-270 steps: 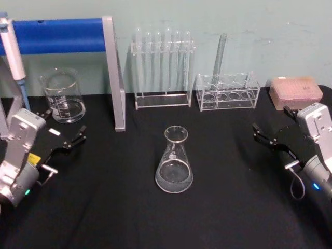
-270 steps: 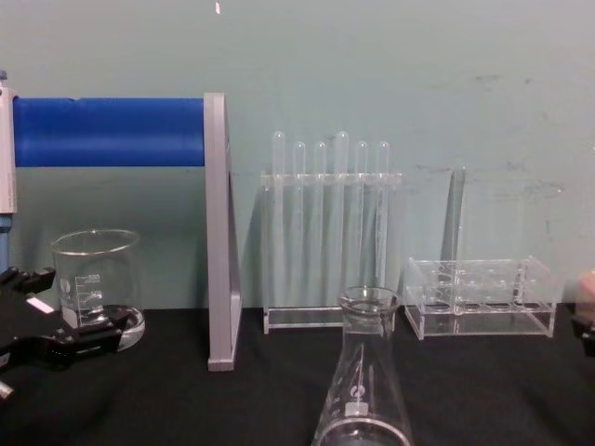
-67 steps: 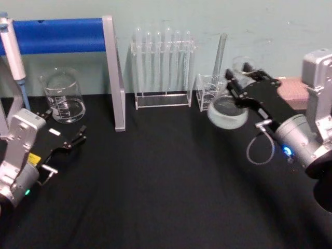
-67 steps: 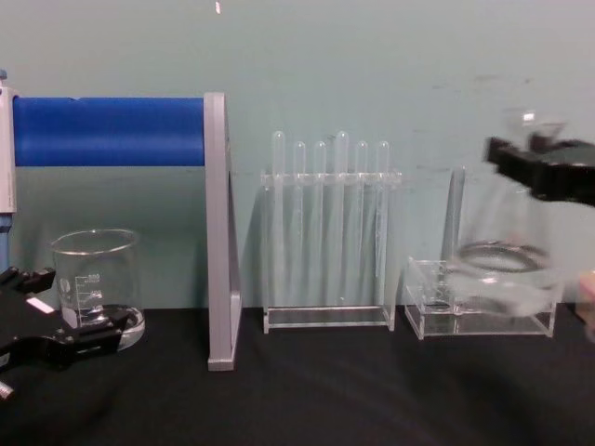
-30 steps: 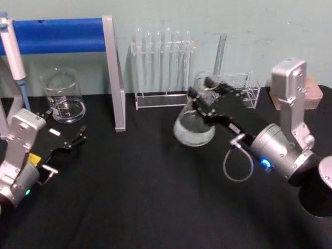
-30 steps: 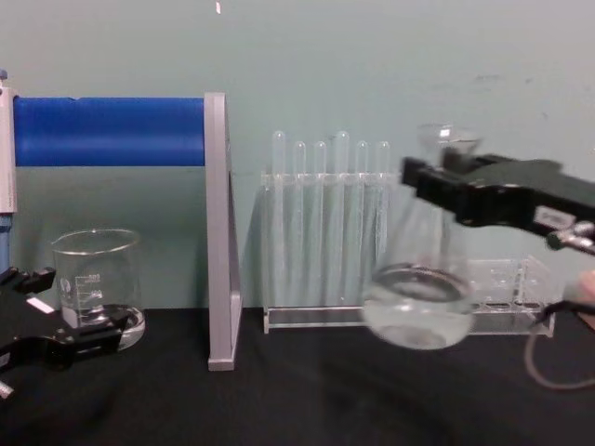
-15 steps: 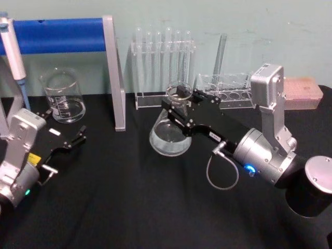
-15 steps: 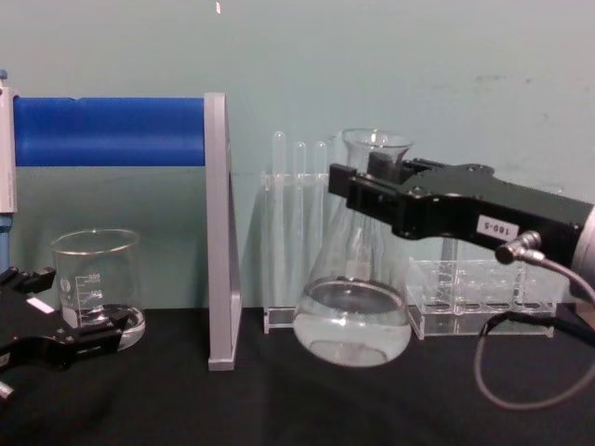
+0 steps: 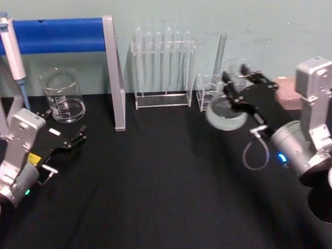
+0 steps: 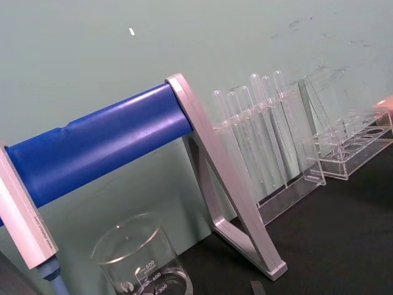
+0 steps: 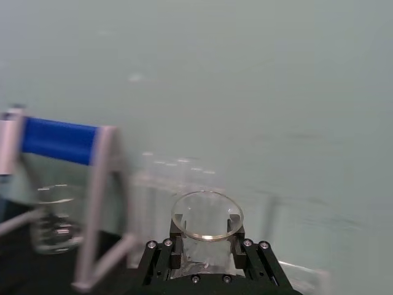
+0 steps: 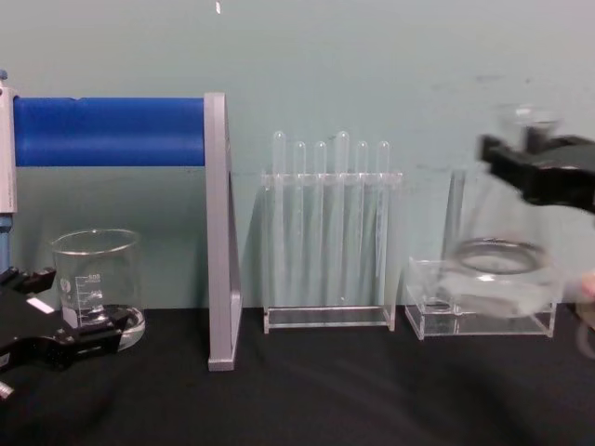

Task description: Grasp the erlenmeyer flask with one hand, shake it three times, then place it back.

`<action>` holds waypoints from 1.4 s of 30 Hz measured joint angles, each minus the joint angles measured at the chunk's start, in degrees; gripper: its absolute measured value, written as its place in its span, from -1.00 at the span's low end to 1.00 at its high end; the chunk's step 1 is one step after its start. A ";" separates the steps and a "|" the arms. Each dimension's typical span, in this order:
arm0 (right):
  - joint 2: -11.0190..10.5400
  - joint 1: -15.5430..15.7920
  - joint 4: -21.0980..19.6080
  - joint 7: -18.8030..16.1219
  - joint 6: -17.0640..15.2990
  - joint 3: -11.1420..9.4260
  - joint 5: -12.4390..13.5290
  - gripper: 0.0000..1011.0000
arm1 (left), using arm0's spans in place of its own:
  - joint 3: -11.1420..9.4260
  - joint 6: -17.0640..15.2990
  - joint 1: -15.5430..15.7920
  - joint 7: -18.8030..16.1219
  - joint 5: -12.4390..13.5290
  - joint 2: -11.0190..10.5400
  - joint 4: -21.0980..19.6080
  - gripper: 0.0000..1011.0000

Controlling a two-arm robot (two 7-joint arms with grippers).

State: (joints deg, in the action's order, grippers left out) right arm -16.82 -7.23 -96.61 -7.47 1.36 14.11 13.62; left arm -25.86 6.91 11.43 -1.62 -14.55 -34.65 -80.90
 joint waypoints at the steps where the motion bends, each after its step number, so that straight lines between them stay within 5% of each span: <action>1: 0.12 0.36 -0.21 0.78 -0.11 -0.60 -0.36 -0.10 | 0.00 0.00 0.00 0.00 0.00 0.00 0.00 0.98; 9: 1.07 3.44 -2.13 7.25 -1.38 -5.71 -3.62 -0.10 | 0.00 0.00 0.00 0.00 0.00 0.00 0.00 0.98; 17: 2.09 3.91 -2.45 7.05 -1.62 -6.73 -4.38 -0.10 | 0.00 0.00 0.00 0.00 0.00 0.00 0.00 0.98; 25: 3.00 2.06 -1.01 1.38 -1.53 -4.06 -4.07 -0.10 | 0.00 0.00 0.00 0.00 0.00 0.00 0.00 0.98; 35: 3.73 -1.37 1.42 -8.85 -0.91 2.32 -2.31 -0.10 | 0.00 0.00 0.00 0.00 0.00 0.00 0.00 0.98; 42: 3.57 -2.73 2.19 -11.62 -0.74 5.06 -0.98 -0.10 | 0.00 0.00 0.00 0.00 0.00 0.00 0.00 0.98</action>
State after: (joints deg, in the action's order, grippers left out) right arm -13.25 -9.96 -94.41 -19.09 0.62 19.17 12.64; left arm -25.86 6.91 11.43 -1.62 -14.55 -34.64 -80.90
